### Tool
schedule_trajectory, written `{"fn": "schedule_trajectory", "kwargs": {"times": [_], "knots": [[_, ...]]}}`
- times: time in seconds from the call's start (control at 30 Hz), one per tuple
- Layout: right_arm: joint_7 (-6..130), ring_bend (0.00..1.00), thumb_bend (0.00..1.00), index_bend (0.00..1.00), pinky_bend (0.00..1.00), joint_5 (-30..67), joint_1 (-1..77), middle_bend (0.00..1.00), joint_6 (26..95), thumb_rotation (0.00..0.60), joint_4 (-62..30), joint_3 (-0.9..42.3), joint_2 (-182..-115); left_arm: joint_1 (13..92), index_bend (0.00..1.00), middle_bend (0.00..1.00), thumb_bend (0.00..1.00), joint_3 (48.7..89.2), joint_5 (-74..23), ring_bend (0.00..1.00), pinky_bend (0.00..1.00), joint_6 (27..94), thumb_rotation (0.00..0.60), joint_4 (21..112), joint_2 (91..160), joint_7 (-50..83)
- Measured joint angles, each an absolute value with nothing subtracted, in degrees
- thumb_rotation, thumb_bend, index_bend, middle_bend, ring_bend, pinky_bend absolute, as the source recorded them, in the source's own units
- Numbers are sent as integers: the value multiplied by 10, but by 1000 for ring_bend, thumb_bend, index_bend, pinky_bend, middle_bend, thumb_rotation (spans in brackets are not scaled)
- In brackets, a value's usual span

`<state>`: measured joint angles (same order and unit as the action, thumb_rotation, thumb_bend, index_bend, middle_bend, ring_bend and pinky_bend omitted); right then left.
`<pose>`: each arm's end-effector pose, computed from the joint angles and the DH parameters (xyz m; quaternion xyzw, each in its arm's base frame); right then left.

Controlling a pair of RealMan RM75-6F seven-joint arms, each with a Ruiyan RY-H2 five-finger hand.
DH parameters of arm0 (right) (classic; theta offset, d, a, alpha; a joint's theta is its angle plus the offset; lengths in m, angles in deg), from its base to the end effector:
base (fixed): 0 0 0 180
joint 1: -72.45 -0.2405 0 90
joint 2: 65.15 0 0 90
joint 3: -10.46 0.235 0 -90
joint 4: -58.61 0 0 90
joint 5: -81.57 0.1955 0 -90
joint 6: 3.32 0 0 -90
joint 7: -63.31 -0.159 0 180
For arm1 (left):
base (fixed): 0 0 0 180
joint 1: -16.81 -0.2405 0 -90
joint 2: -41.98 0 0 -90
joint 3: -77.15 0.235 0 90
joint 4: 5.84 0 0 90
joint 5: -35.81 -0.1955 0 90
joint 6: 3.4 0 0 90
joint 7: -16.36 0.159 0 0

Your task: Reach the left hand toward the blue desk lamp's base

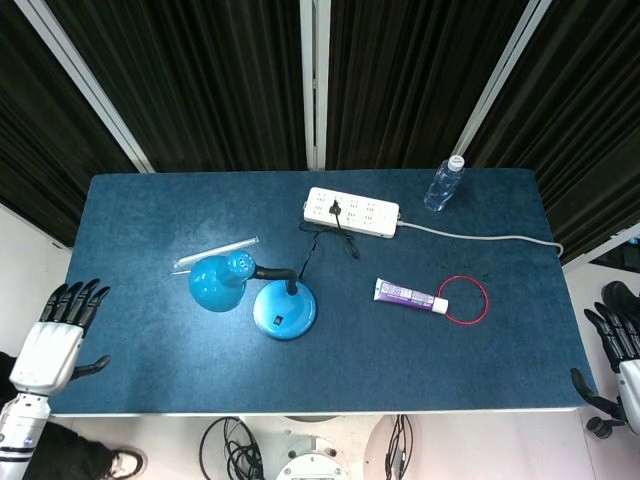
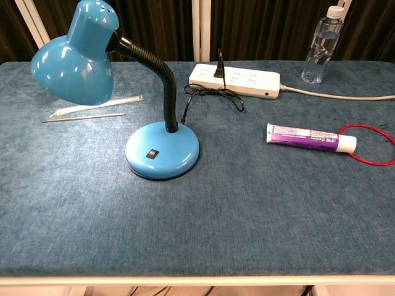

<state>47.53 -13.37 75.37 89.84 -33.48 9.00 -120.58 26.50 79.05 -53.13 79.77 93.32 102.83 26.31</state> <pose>-0.2919 -0.1387 0.2057 0.5800 -0.4170 0.4292 0.5527 -0.2544 0.1963 0.1500 -0.6697 -0.3444 -0.3547 0.5542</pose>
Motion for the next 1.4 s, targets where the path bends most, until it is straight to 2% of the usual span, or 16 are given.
{"fn": "schedule_trajectory", "kwargs": {"times": [0.03,0.1,0.17,0.23,0.33,0.37,0.4,0.43,0.47,0.53,0.6,0.8,0.97,1.2,1.4], "knots": [[474,0,318,0,0,-133,754,0,899,600,-333,90,-1206,266,54,0,108,791,-530,0,23,794,600,933,1030,265],[471,0,317,0,0,-132,755,0,899,600,-331,90,-1207,267,54,21,117,792,-528,32,112,784,600,931,1035,268],[467,0,317,0,0,-131,756,0,900,600,-328,90,-1208,268,54,62,131,795,-525,98,256,774,600,931,1041,269],[464,0,318,0,0,-131,757,0,901,600,-325,89,-1209,270,54,109,148,801,-522,157,355,756,600,930,1047,269],[465,0,318,0,0,-132,757,0,900,600,-323,88,-1211,273,56,263,162,807,-521,329,494,734,600,923,1066,270],[465,0,318,0,0,-132,756,0,899,600,-323,88,-1211,274,64,360,165,808,-523,434,555,732,600,920,1073,270],[465,0,318,0,0,-133,756,0,899,600,-323,88,-1211,276,68,391,167,809,-525,467,573,730,600,918,1081,269],[465,0,318,0,0,-132,755,0,898,600,-323,88,-1212,279,80,463,175,809,-528,537,616,727,600,917,1086,265],[464,0,318,0,0,-132,755,0,898,600,-323,89,-1212,283,99,559,192,809,-530,625,675,722,600,917,1092,259],[463,0,318,0,0,-133,754,0,899,600,-324,90,-1212,294,131,692,245,808,-538,735,774,705,600,915,1107,243],[463,0,318,0,0,-134,754,0,900,600,-325,90,-1211,308,158,775,321,807,-545,801,837,685,600,910,1126,237],[461,0,320,0,0,-132,755,0,898,600,-321,89,-1211,339,198,814,405,805,-554,844,866,635,600,892,1189,265],[453,0,322,0,0,-126,755,0,897,600,-315,90,-1212,365,190,820,420,796,-546,848,867,599,600,885,1240,297],[448,0,325,0,0,-122,754,0,896,600,-313,92,-1211,401,182,823,432,767,-488,858,873,549,600,891,1286,347],[442,0,327,0,0,-117,755,0,896,600,-311,93,-1209,425,181,822,437,745,-450,858,904,531,600,886,1312,381]]}}
